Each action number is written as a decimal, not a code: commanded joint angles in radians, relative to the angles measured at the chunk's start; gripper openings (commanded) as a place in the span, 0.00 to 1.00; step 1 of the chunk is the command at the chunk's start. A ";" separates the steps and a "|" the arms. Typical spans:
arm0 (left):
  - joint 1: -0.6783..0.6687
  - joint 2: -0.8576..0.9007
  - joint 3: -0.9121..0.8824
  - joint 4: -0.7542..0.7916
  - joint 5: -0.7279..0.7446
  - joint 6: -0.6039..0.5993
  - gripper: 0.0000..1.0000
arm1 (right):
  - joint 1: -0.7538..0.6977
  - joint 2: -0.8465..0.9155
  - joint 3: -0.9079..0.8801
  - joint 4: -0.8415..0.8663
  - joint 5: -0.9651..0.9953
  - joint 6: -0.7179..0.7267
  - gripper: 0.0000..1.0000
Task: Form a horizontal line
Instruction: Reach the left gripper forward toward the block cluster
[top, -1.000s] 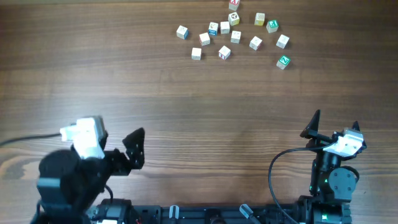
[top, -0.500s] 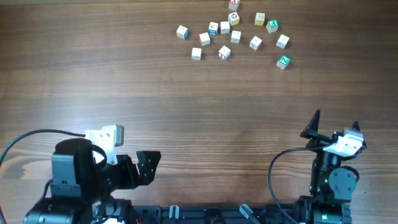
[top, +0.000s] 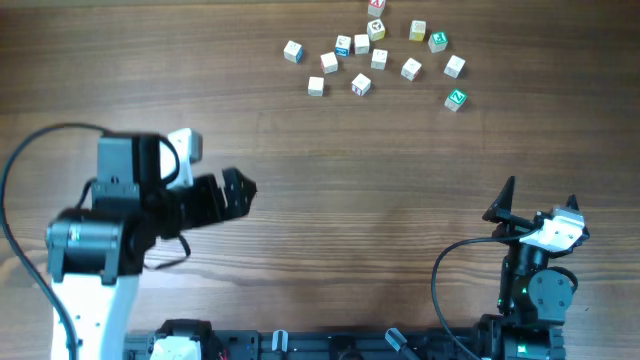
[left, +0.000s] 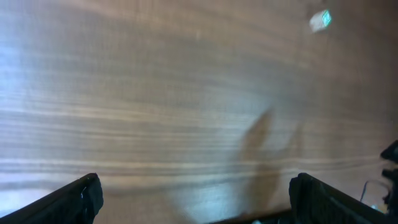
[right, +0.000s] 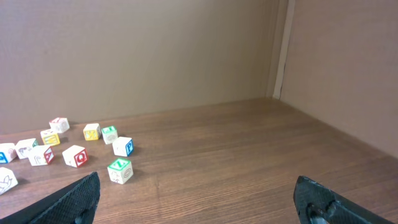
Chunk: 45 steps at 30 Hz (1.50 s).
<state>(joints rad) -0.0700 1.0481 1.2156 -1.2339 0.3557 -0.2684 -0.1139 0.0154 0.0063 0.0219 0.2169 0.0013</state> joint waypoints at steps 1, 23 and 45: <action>0.006 0.067 0.062 0.036 -0.022 0.003 1.00 | 0.005 -0.011 -0.001 0.003 -0.005 -0.001 1.00; -0.055 0.154 0.062 0.323 -0.071 0.029 0.99 | 0.005 -0.011 -0.001 0.003 -0.005 -0.001 1.00; -0.194 0.551 0.117 0.728 -0.306 0.082 0.94 | 0.005 -0.011 -0.001 0.003 -0.005 -0.001 1.00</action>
<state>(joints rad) -0.2604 1.5509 1.2720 -0.5270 0.0792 -0.2272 -0.1139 0.0154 0.0059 0.0219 0.2169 0.0013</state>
